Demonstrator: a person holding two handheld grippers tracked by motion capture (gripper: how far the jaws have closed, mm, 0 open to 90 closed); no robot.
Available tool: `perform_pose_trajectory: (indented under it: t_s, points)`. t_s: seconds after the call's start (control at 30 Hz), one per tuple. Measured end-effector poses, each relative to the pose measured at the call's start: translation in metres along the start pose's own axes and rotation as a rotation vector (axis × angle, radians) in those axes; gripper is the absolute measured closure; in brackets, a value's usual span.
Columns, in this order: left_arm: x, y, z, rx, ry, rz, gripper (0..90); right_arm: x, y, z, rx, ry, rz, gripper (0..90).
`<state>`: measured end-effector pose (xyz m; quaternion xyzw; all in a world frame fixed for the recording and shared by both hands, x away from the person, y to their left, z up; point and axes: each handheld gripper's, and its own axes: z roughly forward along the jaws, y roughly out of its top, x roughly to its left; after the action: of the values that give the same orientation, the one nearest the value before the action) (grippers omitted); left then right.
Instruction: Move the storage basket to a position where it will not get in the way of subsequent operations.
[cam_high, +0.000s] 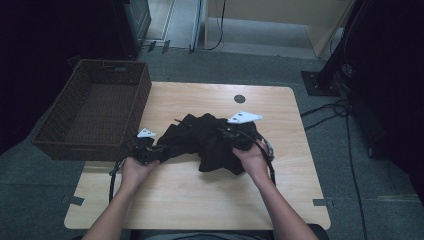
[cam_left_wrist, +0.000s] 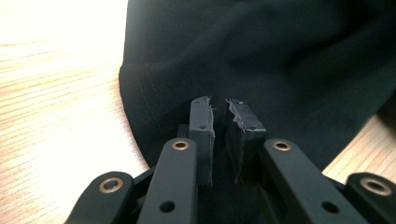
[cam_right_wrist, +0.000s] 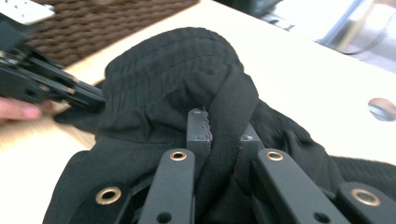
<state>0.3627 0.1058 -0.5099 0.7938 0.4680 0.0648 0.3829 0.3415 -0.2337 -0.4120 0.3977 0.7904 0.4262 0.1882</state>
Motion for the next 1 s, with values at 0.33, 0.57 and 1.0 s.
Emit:
perform_pose_trajectory:
  t_s: [0.33,0.57,1.0]
  points:
    - [-0.001,0.001,0.000,0.003,0.006,-0.009,80.7,-0.066,-0.061,-0.025,0.055,-0.144,0.189,81.3]
    - [-0.001,0.002,0.000,0.008,-0.030,-0.026,75.4,-0.075,-0.096,0.005,0.170,-0.136,0.249,83.1]
    - [-0.031,0.029,-0.008,-0.106,-0.135,0.036,67.5,-0.060,-0.083,0.045,0.163,-0.036,0.167,84.9]
